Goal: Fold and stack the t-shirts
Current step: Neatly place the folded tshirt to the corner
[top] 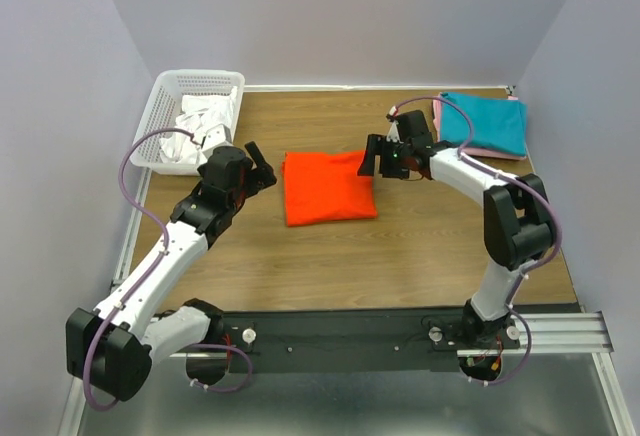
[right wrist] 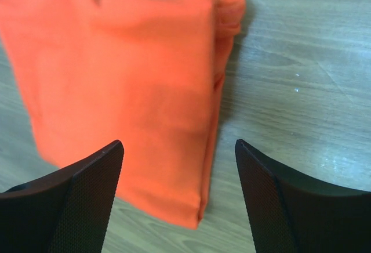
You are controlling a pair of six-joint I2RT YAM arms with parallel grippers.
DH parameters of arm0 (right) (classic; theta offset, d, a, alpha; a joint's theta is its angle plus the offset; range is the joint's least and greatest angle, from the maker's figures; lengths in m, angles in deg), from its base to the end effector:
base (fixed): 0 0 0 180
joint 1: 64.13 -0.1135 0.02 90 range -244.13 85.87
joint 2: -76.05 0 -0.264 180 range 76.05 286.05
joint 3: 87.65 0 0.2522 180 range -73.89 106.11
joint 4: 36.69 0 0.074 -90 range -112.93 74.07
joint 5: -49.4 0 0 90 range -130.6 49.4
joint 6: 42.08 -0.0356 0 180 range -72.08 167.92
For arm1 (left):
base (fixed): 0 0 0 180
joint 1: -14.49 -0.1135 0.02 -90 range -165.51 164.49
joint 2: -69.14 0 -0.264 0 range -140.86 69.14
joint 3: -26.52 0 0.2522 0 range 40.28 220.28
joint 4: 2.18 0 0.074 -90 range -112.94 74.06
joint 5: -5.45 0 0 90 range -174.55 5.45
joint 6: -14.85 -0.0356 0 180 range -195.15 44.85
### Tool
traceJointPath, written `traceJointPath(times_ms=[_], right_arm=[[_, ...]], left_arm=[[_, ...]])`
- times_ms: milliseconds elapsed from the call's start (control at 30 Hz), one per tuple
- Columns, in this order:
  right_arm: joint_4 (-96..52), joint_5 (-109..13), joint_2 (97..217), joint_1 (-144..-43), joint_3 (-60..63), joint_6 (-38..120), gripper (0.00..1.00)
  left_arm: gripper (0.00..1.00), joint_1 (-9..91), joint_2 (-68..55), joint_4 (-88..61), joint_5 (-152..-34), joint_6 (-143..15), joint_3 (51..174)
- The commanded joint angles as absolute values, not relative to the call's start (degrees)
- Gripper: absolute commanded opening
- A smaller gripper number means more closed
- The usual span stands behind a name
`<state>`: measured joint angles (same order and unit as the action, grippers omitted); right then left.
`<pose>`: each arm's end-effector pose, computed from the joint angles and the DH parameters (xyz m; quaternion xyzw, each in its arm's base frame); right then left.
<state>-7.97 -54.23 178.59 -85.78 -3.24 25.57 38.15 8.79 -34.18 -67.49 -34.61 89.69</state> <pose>0.3606 0.1522 0.2135 -0.0380 0.9236 0.2391 0.2972 0.2200 -0.0850 0.3027 -0.1994 0.8326 -0.1576 0.4920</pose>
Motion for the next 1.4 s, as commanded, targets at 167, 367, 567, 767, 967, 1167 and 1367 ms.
traceJointPath(times_ms=[167, 367, 567, 767, 967, 1167, 1367], right_arm=[[-5.27, -52.37, 187.04, -86.81, 0.63, 28.40, 0.77], [-4.65, -49.57, 191.26, -89.27, 2.83, 29.64, 0.71], [-2.37, -42.11, 195.48, -92.69, 4.50, 29.81, 0.62], [-1.75, -32.45, 199.35, -96.91, 5.64, 31.56, 0.49], [-0.61, -19.37, 203.57, -100.34, 7.14, 36.04, 0.10], [-0.34, -2.41, 199.10, -100.61, 7.31, 42.18, 0.01], [-0.69, 6.95, 198.83, -97.20, 12.58, 50.20, 0.01]], left_arm=[[0.98, 37.08, 12.45, -38.26, -63.28, -32.17, 86.68], [0.98, 36.82, 12.37, -38.26, -63.19, -32.34, 87.04], [0.98, 36.64, 13.42, -38.44, -63.28, -32.17, 86.51], [0.98, 36.55, 13.33, -38.61, -63.36, -32.34, 86.51], [0.98, 36.55, 12.98, -38.79, -63.45, -31.91, 86.24], [0.98, 36.46, 12.72, -38.00, -63.54, -31.64, 85.98], [0.98, 36.20, 11.66, -38.08, -62.84, -30.32, 85.37]])
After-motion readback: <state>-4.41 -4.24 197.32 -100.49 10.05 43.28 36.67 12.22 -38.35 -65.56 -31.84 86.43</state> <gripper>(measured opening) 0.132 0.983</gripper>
